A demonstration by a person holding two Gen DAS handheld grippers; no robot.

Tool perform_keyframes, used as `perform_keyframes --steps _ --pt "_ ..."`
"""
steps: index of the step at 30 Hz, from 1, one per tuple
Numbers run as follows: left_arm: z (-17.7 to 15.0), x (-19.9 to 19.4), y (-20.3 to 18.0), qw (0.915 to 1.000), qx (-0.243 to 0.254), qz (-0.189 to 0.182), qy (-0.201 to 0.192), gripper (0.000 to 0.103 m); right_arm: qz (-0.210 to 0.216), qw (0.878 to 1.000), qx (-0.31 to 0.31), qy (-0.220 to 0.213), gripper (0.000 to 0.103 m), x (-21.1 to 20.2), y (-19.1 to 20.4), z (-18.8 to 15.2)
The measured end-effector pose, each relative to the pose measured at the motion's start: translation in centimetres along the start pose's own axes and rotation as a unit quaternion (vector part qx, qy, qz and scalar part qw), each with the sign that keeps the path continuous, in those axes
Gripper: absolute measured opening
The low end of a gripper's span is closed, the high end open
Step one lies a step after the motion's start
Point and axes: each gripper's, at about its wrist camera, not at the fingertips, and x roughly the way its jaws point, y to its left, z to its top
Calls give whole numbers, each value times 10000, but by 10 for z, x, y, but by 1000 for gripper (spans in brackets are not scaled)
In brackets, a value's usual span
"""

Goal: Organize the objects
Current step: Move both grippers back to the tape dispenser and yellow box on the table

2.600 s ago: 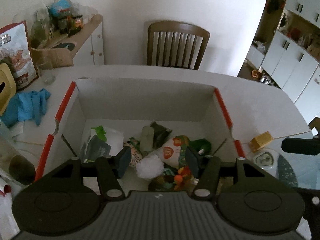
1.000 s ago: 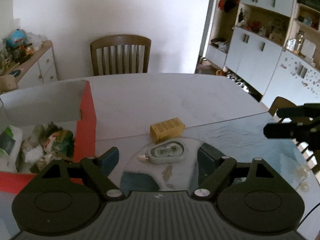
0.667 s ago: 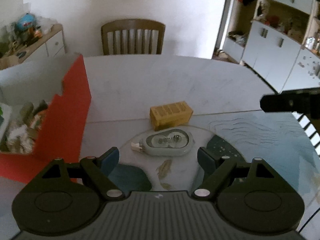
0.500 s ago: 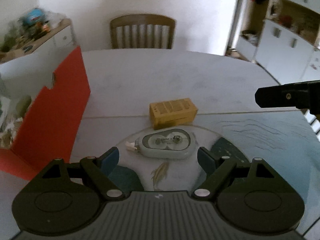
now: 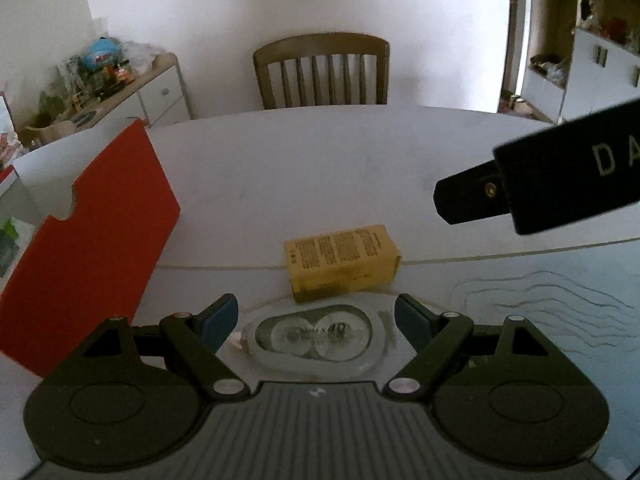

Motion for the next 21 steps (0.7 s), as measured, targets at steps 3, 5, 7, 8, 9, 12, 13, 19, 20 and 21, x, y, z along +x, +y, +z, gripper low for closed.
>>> perform_keyframes --steps 3,5,7,8,9,12,13,19,20,21 --pt "2 10 -4 9999 41 119 98 86 66 9999 68 33 101 8 -5 3" --pt "2 14 -4 9998 38 142 163 86 137 9998 104 76 101 13 -6 3" --pt "2 16 -4 9996 56 187 209 86 199 9997 97 111 101 17 -6 4" --pt "1 16 -2 9996 64 169 218 86 236 9996 80 123 101 19 -6 5" --pt "1 16 0 9996 57 148 221 86 267 9995 61 133 101 21 -5 6" --pt "-2 14 8 9996 13 85 284 86 340 9993 -18 174 101 28 -5 9" --pt "-3 14 11 9995 6 56 314 86 359 9992 -29 192 101 30 -6 10" --pt "-12 8 40 9988 -30 -94 474 86 694 9962 -409 323 99 42 -2 12" --pt "-14 6 45 9987 -40 -92 490 86 756 9951 -539 342 98 43 0 12" --pt "-16 5 50 9986 -53 -112 508 86 816 9936 -692 356 98 44 2 12"
